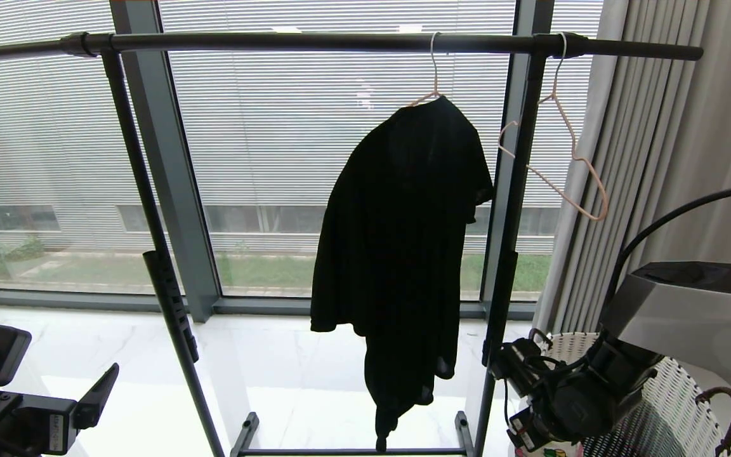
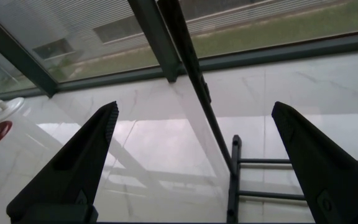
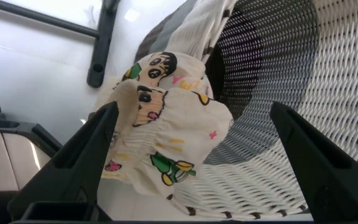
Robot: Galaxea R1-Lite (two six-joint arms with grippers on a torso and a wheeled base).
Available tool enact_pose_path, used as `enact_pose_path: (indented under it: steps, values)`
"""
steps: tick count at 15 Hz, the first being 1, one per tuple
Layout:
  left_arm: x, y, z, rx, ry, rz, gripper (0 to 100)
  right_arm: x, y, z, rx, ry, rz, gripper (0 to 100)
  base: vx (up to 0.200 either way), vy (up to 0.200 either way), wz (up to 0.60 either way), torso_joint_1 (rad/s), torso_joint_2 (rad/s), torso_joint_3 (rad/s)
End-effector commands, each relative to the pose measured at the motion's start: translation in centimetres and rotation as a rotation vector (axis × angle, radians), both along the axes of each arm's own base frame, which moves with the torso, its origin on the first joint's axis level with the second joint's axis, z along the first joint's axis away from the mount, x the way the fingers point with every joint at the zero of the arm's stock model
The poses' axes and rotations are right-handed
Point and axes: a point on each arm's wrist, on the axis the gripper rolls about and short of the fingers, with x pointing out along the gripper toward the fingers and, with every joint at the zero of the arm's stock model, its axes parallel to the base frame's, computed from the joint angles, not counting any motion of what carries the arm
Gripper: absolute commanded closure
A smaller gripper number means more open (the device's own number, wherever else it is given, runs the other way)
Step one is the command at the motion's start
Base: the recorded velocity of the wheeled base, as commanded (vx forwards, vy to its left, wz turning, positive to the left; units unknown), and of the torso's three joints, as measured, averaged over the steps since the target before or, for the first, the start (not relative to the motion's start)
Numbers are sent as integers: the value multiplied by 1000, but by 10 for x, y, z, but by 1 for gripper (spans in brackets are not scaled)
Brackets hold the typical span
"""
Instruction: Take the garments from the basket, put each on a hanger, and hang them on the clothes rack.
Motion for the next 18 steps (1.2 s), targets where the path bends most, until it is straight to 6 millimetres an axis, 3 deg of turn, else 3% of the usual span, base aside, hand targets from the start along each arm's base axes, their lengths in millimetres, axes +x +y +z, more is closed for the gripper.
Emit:
enact_pose_path:
  steps: [1,10,18]
  values:
    - [-1,0,-1,1,5,2,0,3,0,-11,-13,18,-4,0,0,0,0,0,0,0]
    - [0,0,-2,4,12,-4,0,9,-12,-9,-42,-4,-55,0,0,0,0,0,0,0]
    - [-1,0,-2,5,9,-2,0,-22,-14,-9,-93,68,-4,0,0,0,0,0,0,0]
